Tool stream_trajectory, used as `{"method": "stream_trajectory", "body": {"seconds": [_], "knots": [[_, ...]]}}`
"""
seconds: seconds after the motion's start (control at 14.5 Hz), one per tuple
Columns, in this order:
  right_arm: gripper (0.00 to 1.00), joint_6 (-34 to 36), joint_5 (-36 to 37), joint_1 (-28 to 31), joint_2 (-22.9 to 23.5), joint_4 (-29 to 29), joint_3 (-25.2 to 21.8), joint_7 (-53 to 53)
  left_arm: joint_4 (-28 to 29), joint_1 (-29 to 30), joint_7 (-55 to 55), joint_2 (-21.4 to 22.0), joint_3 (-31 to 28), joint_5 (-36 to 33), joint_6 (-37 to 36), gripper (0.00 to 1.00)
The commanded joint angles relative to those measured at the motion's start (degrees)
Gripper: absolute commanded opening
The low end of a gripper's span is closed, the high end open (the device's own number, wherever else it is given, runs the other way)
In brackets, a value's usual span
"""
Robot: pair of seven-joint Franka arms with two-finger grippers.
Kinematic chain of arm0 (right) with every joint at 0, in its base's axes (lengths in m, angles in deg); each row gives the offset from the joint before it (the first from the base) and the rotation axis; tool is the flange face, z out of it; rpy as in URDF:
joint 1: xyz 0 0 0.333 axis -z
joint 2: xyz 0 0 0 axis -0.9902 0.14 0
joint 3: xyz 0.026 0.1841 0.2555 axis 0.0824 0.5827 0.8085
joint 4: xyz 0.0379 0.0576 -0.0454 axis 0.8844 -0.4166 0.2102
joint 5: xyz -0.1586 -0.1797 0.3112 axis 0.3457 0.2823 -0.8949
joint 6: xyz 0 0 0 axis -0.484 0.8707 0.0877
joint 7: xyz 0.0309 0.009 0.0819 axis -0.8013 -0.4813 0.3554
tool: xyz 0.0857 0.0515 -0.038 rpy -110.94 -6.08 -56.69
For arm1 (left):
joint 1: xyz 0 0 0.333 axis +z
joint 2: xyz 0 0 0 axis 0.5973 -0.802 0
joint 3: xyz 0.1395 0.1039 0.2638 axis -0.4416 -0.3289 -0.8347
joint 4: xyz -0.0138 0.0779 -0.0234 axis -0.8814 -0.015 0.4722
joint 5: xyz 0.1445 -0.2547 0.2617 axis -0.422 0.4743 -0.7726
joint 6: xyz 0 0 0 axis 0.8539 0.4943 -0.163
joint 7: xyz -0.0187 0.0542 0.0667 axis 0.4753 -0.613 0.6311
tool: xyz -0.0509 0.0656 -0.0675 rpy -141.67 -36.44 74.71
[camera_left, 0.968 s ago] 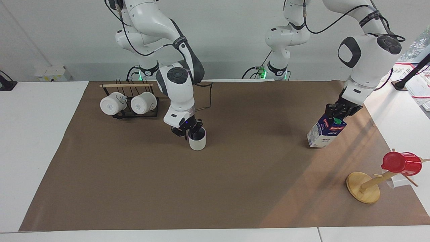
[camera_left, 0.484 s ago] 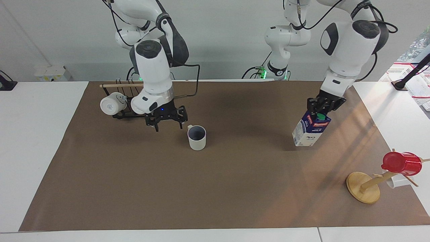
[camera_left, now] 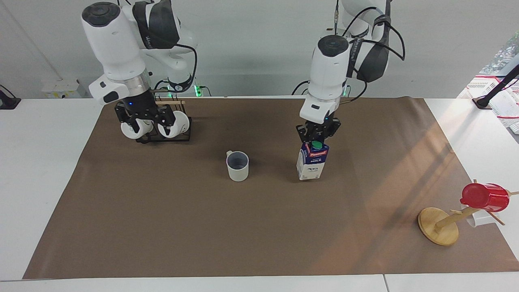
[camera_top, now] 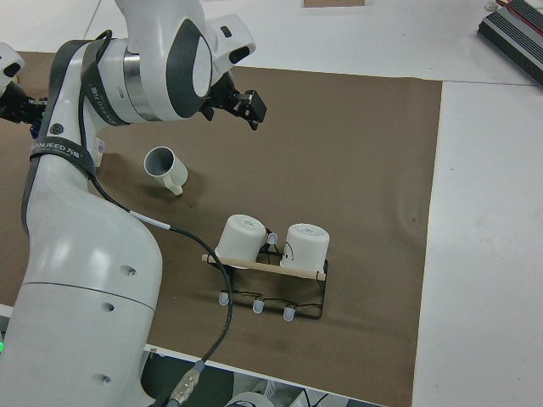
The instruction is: Place cup and milk on table
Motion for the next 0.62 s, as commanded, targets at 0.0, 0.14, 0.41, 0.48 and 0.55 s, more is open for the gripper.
{"method": "stream_trajectory", "body": {"seconds": [0.0,0.14,0.41,0.48,0.55], "knots": [[1.00,3.9,-0.1,3.7,-2.4,0.5,0.5,3.3,-4.7,-4.5,4.5,-3.0,-0.9,-1.5,-0.9,0.00],[1.00,10.5,-0.1,4.5,-0.9,7.0,0.5,3.5,-5.1,-6.4,5.3,-4.4,-0.9,-1.4,0.7,0.00],[1.00,14.3,-0.2,4.5,1.6,11.9,0.7,5.5,-5.1,-10.1,8.9,-6.1,-1.0,-1.6,2.9,0.00],[1.00,14.2,-0.2,4.5,1.6,11.9,0.7,6.3,-5.1,-10.1,8.9,-6.2,-0.9,-1.6,3.7,0.00],[1.00,14.1,-0.5,4.5,1.6,11.9,0.7,6.9,-5.1,-10.8,8.9,-6.6,-1.0,-1.6,4.2,0.00]]}}
